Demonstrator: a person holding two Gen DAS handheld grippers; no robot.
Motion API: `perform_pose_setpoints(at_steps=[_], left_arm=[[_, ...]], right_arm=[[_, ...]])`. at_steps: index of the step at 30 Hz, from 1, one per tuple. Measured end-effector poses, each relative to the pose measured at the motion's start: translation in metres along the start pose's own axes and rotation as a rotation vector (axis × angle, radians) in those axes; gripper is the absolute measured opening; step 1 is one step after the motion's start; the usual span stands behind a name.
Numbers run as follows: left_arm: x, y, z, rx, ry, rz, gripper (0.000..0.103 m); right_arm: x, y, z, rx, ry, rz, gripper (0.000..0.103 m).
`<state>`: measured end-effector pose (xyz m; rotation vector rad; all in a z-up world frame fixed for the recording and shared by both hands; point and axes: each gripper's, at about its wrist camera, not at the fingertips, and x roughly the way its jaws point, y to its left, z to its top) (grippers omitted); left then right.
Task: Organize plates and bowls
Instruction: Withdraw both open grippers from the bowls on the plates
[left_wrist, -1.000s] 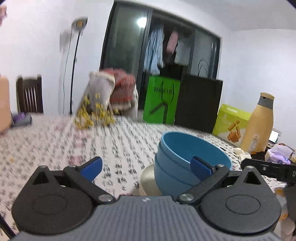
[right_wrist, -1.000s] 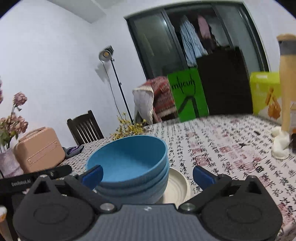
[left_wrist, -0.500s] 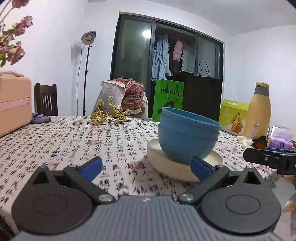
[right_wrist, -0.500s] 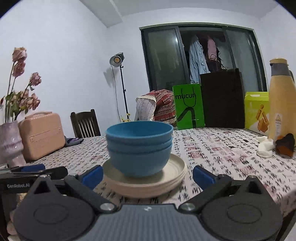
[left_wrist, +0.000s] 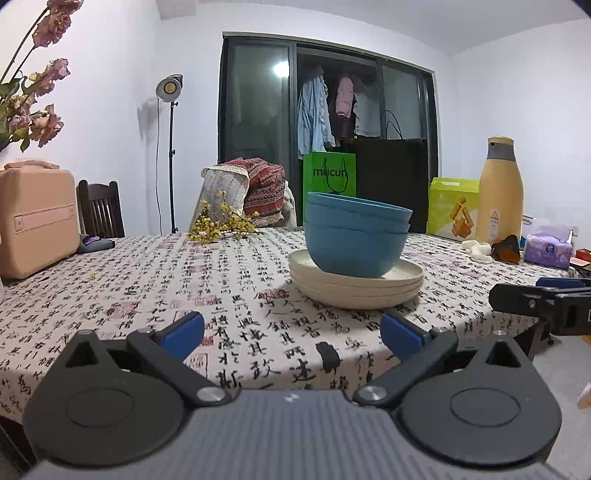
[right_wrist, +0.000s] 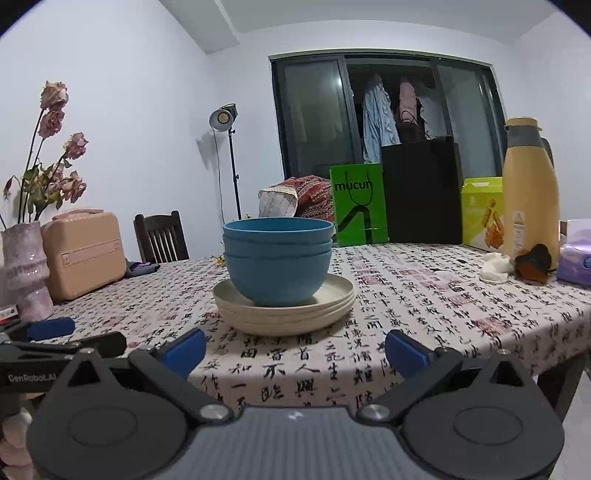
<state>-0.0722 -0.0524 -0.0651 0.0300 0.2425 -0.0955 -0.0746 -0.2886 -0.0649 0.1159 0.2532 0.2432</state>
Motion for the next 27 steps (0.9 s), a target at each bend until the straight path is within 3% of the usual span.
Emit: perform_pose_setpoints(at_steps=[7, 27], left_arm=[[-0.014, -0.003, -0.002, 0.027, -0.05, 0.001, 0.103], [-0.012, 0.001, -0.005, 0.013, -0.025, -0.016, 0.103]], right_arm=[[-0.002, -0.002, 0.0, 0.016, 0.003, 0.0, 0.103], [-0.001, 0.003, -0.001, 0.01, 0.009, 0.013, 0.103]])
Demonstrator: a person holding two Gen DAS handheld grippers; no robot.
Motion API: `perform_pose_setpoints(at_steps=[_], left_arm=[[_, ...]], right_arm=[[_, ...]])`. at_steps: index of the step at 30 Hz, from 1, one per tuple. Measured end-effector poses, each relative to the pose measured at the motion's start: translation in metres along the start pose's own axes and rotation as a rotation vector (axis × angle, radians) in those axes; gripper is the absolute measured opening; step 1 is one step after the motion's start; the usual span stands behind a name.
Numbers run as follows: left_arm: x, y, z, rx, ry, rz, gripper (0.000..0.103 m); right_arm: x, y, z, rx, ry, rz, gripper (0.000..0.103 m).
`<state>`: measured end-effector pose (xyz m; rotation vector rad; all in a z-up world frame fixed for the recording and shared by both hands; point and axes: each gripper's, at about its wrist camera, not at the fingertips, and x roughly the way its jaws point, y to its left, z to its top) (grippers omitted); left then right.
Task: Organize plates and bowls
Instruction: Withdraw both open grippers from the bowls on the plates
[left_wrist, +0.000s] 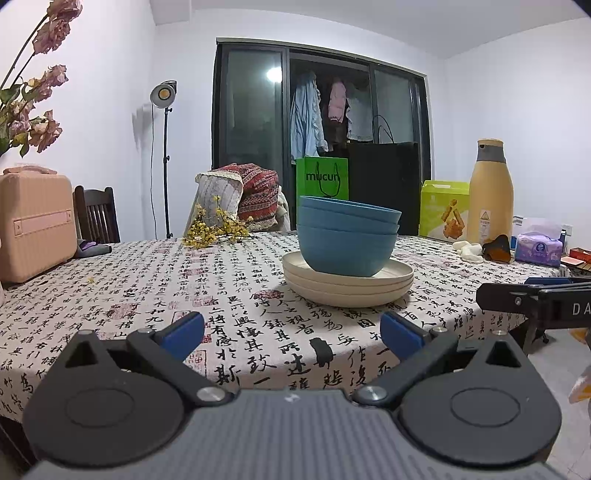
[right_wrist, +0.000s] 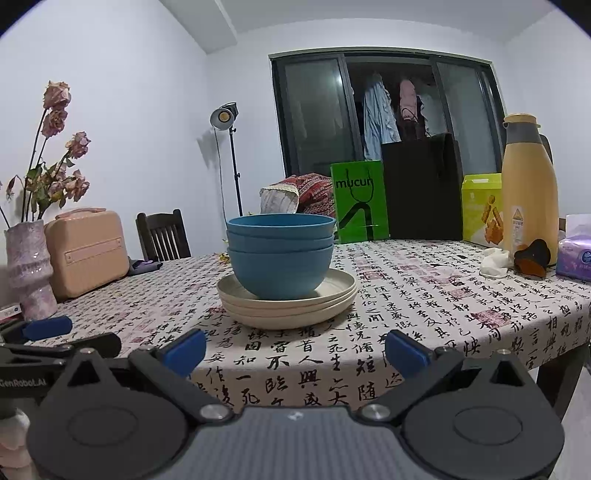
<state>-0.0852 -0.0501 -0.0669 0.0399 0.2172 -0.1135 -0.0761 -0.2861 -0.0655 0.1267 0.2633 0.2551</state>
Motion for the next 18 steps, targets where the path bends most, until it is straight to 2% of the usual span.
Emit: perform_pose_setpoints(at_steps=[18], left_arm=[[-0.0026, 0.0012, -0.0001, 0.002, -0.013, -0.008, 0.103]], right_arm=[[0.0008, 0.0055, -0.0012, -0.01, 0.003, 0.007, 0.103]])
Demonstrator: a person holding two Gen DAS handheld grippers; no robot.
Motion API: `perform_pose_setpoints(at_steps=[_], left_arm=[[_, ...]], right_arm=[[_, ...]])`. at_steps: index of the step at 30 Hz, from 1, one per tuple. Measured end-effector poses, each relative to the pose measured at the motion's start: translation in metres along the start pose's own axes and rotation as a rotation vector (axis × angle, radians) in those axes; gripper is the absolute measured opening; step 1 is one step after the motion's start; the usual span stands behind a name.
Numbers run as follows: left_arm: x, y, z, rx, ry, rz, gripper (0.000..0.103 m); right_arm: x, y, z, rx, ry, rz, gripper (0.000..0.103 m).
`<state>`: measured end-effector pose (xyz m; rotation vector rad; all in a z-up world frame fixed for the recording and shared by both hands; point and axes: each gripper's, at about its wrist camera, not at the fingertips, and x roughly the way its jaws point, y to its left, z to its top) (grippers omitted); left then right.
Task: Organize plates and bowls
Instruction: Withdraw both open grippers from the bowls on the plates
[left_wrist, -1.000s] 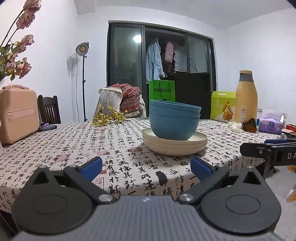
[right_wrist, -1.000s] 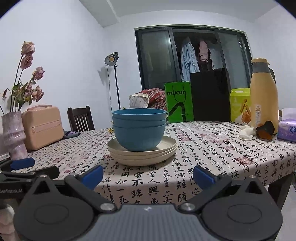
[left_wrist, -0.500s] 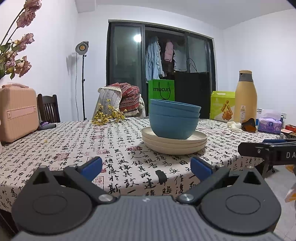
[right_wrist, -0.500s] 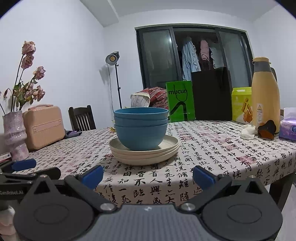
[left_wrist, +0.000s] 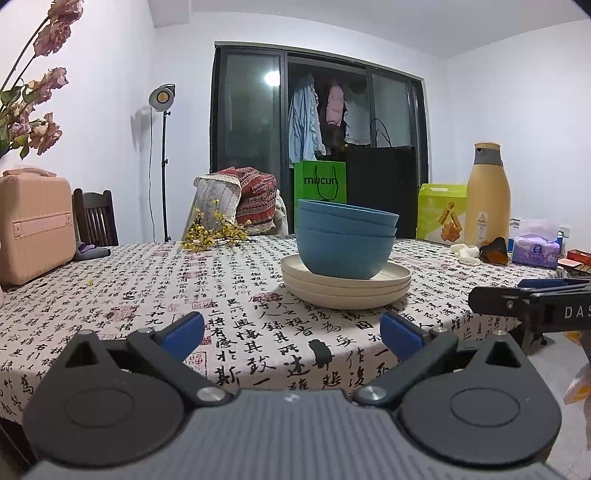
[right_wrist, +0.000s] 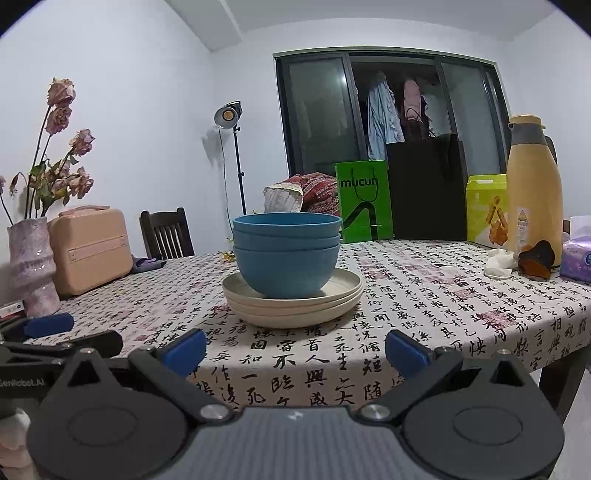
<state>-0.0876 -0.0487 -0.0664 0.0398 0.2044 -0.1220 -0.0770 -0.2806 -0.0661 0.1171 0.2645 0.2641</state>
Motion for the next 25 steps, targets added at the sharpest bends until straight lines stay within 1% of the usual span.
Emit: perform_pose_setpoints(at_steps=[15, 25], left_arm=[[-0.0016, 0.0004, -0.0009, -0.002, -0.002, 0.004, 0.103], [-0.0033, 0.0018, -0.0009, -0.005, -0.008, -0.01, 0.103]], right_arm=[[0.0001, 0.001, -0.0003, -0.002, 0.001, 0.003, 0.103], [0.0002, 0.001, -0.0004, -0.002, 0.002, 0.005, 0.103]])
